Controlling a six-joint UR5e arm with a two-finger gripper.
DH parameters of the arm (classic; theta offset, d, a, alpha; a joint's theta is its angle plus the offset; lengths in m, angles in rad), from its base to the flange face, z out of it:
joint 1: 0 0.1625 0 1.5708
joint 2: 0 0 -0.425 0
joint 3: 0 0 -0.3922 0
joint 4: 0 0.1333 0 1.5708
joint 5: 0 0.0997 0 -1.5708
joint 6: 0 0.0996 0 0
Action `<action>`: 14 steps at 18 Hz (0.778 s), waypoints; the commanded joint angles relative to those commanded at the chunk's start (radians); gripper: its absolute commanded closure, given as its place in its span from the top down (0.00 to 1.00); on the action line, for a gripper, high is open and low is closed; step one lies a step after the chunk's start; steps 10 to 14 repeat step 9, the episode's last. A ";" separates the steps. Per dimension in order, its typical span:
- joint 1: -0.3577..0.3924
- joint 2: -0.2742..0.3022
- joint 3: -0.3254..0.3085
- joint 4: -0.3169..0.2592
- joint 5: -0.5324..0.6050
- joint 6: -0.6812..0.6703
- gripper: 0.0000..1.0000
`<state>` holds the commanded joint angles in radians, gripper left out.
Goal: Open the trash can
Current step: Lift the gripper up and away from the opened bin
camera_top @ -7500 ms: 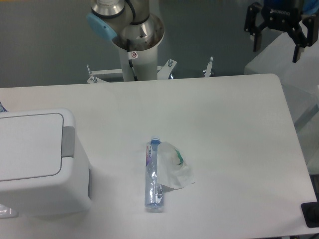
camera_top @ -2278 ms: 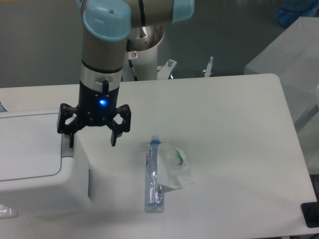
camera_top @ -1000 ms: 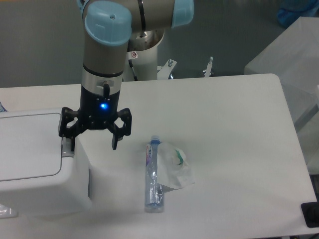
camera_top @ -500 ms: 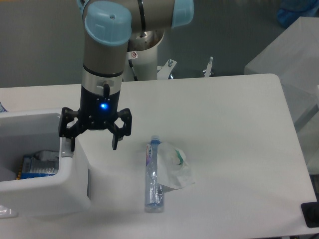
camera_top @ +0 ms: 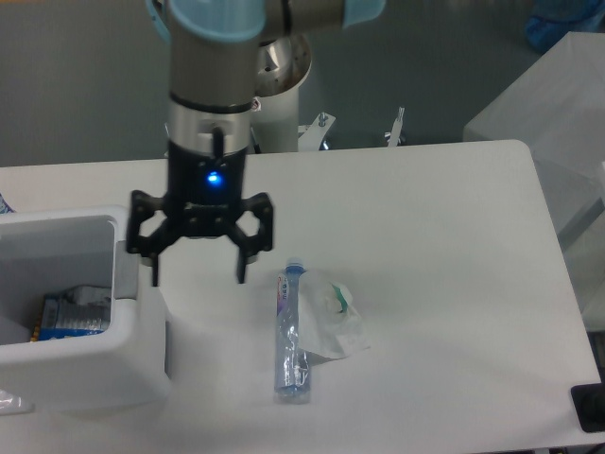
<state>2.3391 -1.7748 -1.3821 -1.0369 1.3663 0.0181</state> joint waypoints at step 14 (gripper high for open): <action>0.114 0.006 -0.020 -0.115 0.150 0.486 1.00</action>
